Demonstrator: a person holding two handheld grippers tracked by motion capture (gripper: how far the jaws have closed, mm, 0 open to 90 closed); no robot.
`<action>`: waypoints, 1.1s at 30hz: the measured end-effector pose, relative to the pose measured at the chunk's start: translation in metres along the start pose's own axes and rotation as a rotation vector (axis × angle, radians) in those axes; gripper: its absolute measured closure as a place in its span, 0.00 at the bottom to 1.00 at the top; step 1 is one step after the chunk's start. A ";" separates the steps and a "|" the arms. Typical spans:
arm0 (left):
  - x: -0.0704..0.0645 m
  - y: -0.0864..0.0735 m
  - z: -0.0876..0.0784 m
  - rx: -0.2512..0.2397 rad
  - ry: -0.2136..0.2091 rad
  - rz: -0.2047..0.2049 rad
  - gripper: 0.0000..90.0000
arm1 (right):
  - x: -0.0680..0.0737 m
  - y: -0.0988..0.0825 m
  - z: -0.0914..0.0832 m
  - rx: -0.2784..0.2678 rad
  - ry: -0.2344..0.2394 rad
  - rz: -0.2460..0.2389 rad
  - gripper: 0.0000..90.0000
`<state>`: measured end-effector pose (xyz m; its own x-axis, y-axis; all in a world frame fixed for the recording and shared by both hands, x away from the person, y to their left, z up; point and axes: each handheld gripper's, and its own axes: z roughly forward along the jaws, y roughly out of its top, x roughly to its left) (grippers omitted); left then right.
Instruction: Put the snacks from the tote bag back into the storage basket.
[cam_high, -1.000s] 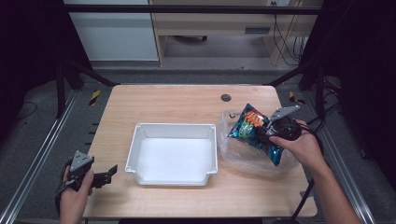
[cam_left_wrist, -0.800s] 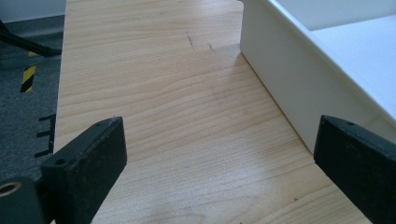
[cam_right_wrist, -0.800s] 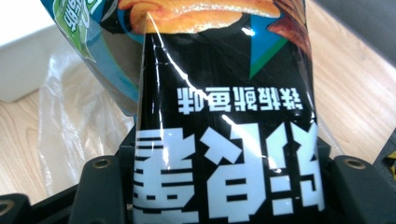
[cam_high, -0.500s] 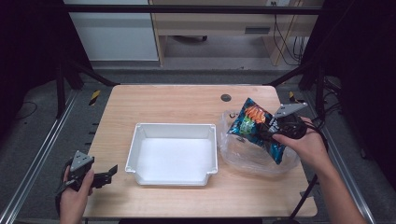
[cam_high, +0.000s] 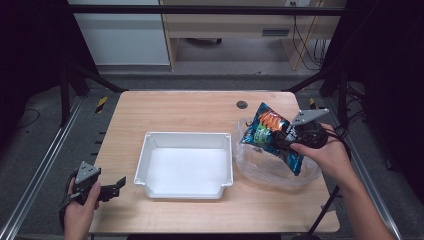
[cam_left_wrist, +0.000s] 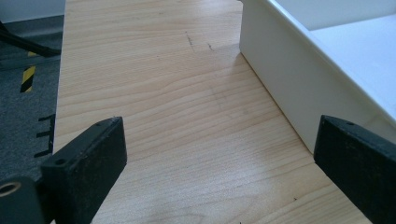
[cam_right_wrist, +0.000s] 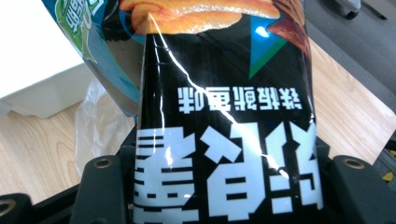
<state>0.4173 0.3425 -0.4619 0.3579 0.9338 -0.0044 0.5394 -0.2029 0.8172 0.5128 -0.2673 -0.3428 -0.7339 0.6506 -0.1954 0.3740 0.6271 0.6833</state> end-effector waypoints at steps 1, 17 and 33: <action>0.000 0.000 0.000 0.000 0.000 0.000 0.03 | 0.001 0.001 0.000 -0.003 0.002 -0.005 0.44; 0.000 0.000 0.000 -0.001 0.000 -0.001 0.03 | 0.030 0.035 0.001 -0.032 0.045 -0.076 0.44; 0.003 0.000 -0.002 -0.006 0.011 -0.014 0.03 | 0.056 0.065 0.012 -0.057 0.096 -0.146 0.44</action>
<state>0.4161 0.3459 -0.4609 0.3421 0.9396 -0.0097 0.5396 -0.1880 0.8206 0.5031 -0.1849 -0.3173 -0.8300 0.5085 -0.2292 0.2288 0.6852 0.6915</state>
